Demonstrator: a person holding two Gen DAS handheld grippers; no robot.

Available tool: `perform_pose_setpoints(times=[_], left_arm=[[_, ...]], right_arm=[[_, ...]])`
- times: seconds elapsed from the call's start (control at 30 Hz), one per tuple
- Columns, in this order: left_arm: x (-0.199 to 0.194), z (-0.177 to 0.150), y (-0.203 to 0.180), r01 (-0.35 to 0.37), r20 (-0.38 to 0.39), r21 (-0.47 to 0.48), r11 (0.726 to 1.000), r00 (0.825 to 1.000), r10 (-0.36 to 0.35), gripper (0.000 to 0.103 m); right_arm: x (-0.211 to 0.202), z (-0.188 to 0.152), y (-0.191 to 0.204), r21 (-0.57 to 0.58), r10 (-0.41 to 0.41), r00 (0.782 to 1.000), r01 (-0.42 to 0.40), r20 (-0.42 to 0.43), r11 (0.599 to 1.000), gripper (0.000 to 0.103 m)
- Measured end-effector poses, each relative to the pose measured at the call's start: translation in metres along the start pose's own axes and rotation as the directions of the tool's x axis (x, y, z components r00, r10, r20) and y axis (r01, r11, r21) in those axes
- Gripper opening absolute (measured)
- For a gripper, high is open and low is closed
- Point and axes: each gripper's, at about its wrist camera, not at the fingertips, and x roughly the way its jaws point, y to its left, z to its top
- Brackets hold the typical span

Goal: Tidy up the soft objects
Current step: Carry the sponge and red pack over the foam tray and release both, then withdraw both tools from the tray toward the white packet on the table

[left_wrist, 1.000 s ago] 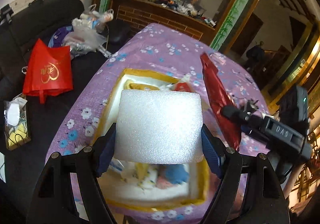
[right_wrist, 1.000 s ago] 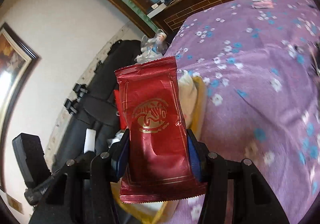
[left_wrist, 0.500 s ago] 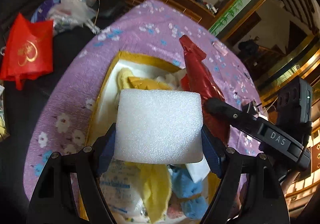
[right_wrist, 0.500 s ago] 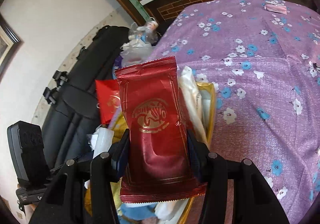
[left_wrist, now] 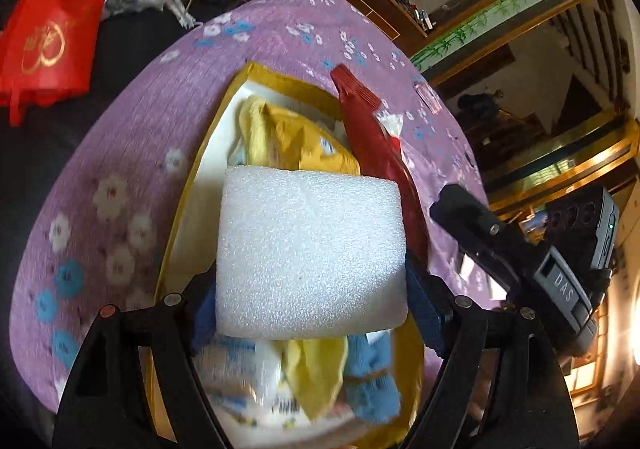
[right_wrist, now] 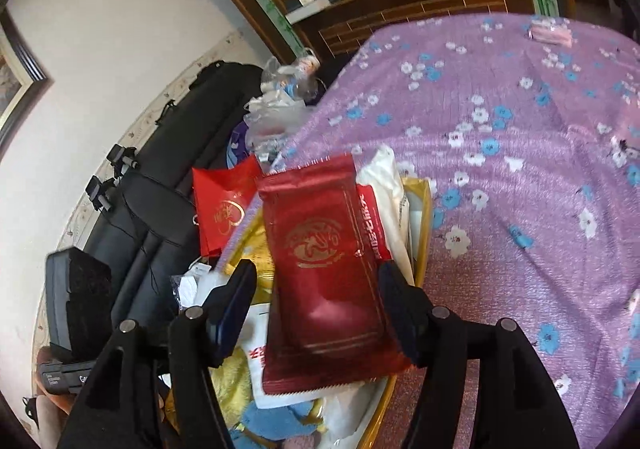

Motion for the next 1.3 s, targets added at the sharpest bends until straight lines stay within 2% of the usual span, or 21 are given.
perform_pose_setpoints(times=[0.13, 0.2, 0.23, 0.33, 0.4, 0.43, 0.47, 0.5, 0.53, 0.67, 0.73, 0.8, 0.93, 1.03, 1.13, 1.2, 1.23, 1.3], left_arm=[[-0.004, -0.009, -0.001, 0.029, -0.021, 0.008, 1.0, 0.999, -0.029, 0.08], [-0.005, -0.009, -0.003, 0.028, -0.03, 0.003, 1.0, 0.999, -0.028, 0.08], [-0.006, -0.01, -0.004, 0.041, -0.034, 0.005, 0.999, 0.999, -0.041, 0.08], [-0.007, -0.013, -0.012, 0.026, -0.037, 0.027, 0.999, 0.999, -0.025, 0.08], [-0.003, -0.017, -0.019, 0.0, -0.041, 0.064, 0.998, 0.999, 0.002, 0.08], [-0.001, -0.021, -0.023, -0.01, -0.043, 0.086, 0.996, 0.999, 0.014, 0.08], [0.001, -0.023, -0.024, -0.013, -0.047, 0.101, 0.995, 0.999, 0.017, 0.08], [0.003, -0.027, -0.026, -0.017, -0.055, 0.124, 0.992, 0.998, 0.024, 0.08], [0.005, -0.029, -0.028, -0.029, -0.057, 0.147, 0.989, 0.998, 0.038, 0.08], [0.003, -0.042, -0.037, -0.083, -0.05, 0.248, 0.965, 0.994, 0.098, 0.08], [-0.001, -0.051, -0.04, -0.094, -0.052, 0.303, 0.948, 0.992, 0.115, 0.08], [-0.007, -0.061, -0.039, -0.098, -0.055, 0.329, 0.939, 0.991, 0.123, 0.08], [-0.031, -0.08, -0.038, -0.065, -0.05, 0.355, 0.933, 0.995, 0.088, 0.08], [-0.054, -0.086, -0.041, -0.024, -0.02, 0.336, 0.942, 0.999, 0.033, 0.08], [-0.069, -0.088, -0.058, -0.015, 0.04, 0.349, 0.937, 0.999, 0.001, 0.08], [-0.069, -0.09, -0.075, -0.021, 0.071, 0.362, 0.932, 0.997, -0.005, 0.08], [-0.067, -0.092, -0.083, -0.029, 0.087, 0.367, 0.93, 0.996, -0.003, 0.08], [-0.058, -0.096, -0.103, -0.084, 0.134, 0.378, 0.922, 0.99, 0.036, 0.08]], right_arm=[[-0.012, -0.003, 0.005, -0.006, 0.018, 0.999, -0.017, 0.032, 1.0, 0.064], [-0.025, -0.006, 0.011, -0.025, 0.05, 0.995, -0.048, 0.084, 0.999, 0.064], [-0.03, -0.006, 0.019, -0.06, 0.08, 0.993, -0.075, 0.089, 0.995, 0.064], [-0.031, -0.004, 0.039, -0.126, 0.224, 0.974, -0.22, 0.019, 0.967, 0.063], [-0.017, 0.003, 0.049, -0.139, 0.22, 0.973, -0.227, -0.064, 0.964, 0.062], [-0.009, 0.004, 0.051, -0.135, 0.215, 0.971, -0.228, -0.106, 0.964, 0.055], [0.003, 0.006, 0.052, -0.13, 0.2, 0.966, -0.222, -0.167, 0.966, 0.053], [0.018, 0.006, 0.053, -0.131, 0.18, 0.952, -0.217, -0.249, 0.967, 0.052], [0.025, 0.004, 0.051, -0.121, 0.175, 0.942, -0.217, -0.286, 0.969, 0.044], [0.045, -0.007, 0.047, -0.137, 0.117, 0.931, -0.173, -0.346, 0.975, 0.039], [0.051, -0.012, 0.05, -0.173, 0.061, 0.934, -0.129, -0.352, 0.977, 0.038], [0.054, -0.016, 0.053, -0.21, 0.01, 0.941, -0.086, -0.337, 0.974, 0.037], [0.047, -0.014, 0.059, -0.222, -0.006, 0.955, -0.063, -0.296, 0.973, 0.038], [0.028, -0.015, 0.051, -0.178, 0.06, 0.968, -0.106, -0.243, 0.978, 0.038], [0.005, -0.018, 0.038, -0.114, 0.147, 0.97, -0.171, -0.194, 0.979, 0.039], [-0.013, -0.024, 0.029, -0.079, 0.186, 0.97, -0.2, -0.156, 0.977, 0.045], [-0.026, -0.03, 0.019, -0.056, 0.2, 0.972, -0.209, -0.126, 0.976, 0.052], [-0.042, -0.04, 0.007, -0.036, 0.199, 0.976, -0.202, -0.085, 0.979, 0.057]])
